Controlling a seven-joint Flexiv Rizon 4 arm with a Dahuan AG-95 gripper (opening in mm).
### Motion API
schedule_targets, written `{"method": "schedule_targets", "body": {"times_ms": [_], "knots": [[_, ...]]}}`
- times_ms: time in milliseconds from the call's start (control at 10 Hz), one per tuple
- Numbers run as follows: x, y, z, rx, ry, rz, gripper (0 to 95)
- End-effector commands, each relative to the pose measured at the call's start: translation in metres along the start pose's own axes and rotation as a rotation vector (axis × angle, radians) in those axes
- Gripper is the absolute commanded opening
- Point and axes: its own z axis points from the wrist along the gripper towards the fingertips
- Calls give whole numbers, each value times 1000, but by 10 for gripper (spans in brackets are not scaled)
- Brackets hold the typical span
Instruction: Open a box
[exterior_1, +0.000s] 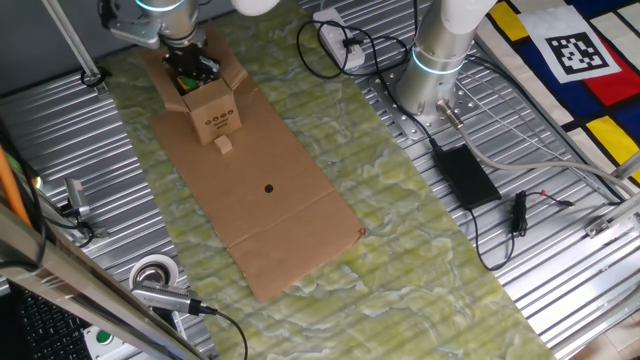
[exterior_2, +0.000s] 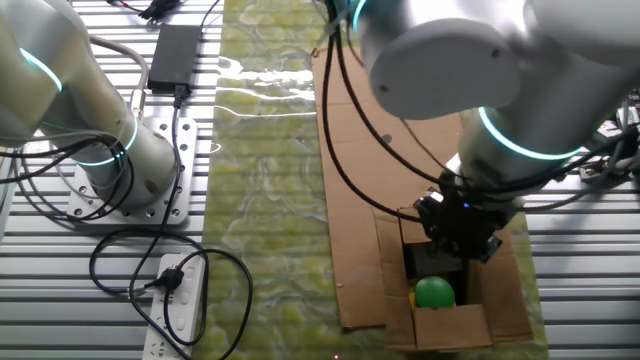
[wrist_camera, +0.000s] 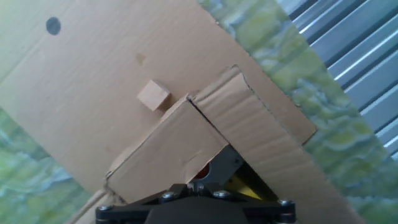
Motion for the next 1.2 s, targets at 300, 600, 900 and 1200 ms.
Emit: {"method": "schedule_targets", "body": {"times_ms": [300, 600, 900, 1200], "knots": [[22, -18, 10, -8, -15, -125, 0], [38, -30, 17, -4, -17, -158, 0], [48, -38, 26, 9, -23, -196, 0], [52, -45, 27, 21, -8, -235, 0]]}}
